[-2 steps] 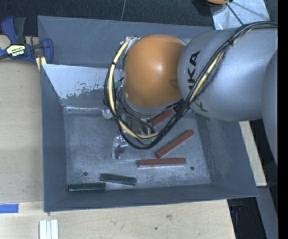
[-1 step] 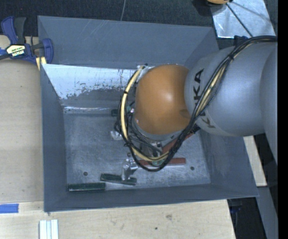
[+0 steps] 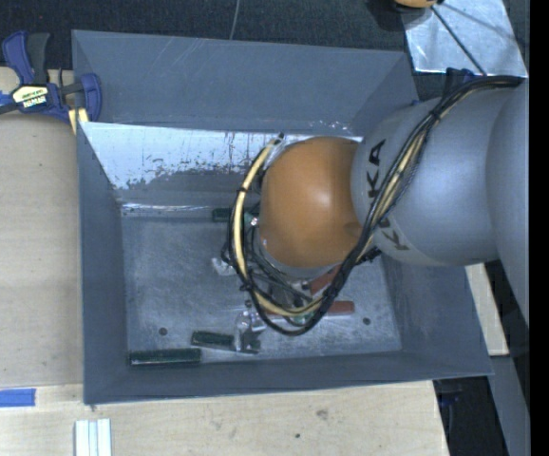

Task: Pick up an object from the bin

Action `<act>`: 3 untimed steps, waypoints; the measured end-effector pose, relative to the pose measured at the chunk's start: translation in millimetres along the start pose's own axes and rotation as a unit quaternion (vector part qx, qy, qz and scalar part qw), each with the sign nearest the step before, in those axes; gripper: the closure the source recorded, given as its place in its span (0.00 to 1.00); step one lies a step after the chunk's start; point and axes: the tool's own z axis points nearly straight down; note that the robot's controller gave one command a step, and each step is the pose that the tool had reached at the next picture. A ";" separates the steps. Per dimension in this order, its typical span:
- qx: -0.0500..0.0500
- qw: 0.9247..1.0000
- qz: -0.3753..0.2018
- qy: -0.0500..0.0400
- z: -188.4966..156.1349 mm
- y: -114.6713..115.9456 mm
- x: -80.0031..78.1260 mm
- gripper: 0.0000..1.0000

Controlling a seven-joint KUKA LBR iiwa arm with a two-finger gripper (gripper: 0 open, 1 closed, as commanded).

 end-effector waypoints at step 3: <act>-0.003 0.998 0.059 -0.024 67.6 0.5 -9.0 1.00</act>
Offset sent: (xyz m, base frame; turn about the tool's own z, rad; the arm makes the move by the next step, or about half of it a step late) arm -0.0060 -0.0018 -0.0722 0.0918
